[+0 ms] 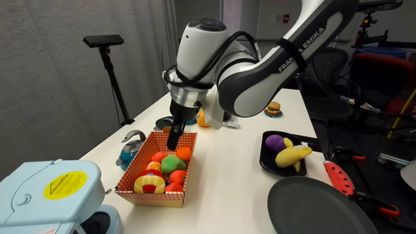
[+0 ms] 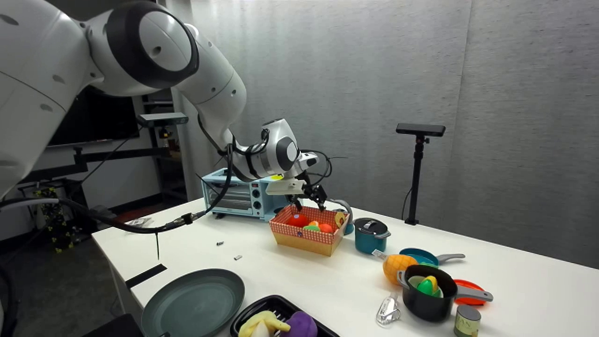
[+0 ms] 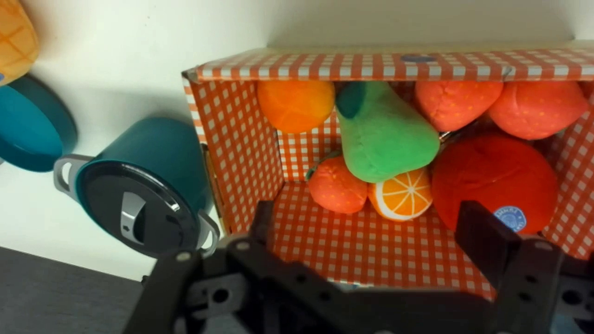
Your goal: Move the brown box forward
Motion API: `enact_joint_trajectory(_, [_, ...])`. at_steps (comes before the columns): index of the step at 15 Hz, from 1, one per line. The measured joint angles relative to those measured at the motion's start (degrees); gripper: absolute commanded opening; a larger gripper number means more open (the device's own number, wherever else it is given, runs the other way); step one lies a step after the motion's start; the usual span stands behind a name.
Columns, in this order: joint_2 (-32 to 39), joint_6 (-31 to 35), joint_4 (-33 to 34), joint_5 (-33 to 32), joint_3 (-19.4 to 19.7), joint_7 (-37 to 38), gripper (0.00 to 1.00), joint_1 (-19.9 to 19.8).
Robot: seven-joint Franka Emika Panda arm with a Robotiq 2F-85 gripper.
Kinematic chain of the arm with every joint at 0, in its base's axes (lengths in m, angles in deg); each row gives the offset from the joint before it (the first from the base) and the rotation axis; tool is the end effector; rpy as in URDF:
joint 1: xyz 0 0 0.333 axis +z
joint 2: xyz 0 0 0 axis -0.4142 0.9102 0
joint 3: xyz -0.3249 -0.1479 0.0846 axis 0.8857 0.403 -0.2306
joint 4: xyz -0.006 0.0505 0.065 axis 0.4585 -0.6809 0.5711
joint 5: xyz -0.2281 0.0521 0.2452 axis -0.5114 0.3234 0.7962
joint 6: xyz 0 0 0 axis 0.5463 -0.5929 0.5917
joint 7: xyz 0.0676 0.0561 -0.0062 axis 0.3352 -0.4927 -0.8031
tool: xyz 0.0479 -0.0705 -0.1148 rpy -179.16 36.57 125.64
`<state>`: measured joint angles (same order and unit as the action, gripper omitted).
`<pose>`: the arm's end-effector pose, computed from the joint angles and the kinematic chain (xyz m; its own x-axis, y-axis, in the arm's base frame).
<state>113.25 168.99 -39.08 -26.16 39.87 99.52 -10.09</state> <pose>0.6909 0.1420 0.2979 0.9073 0.2315 0.3511 0.1765 -0.9674 0.1817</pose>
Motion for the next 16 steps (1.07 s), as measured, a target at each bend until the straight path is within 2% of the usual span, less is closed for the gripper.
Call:
enact_joint_trajectory(8, [3.5,-1.8,0.1,3.8,0.1,0.0,1.00,0.0])
enact_joint_trajectory(16, [6.0,-1.9,0.2,4.9,0.1,0.0,1.00,0.0])
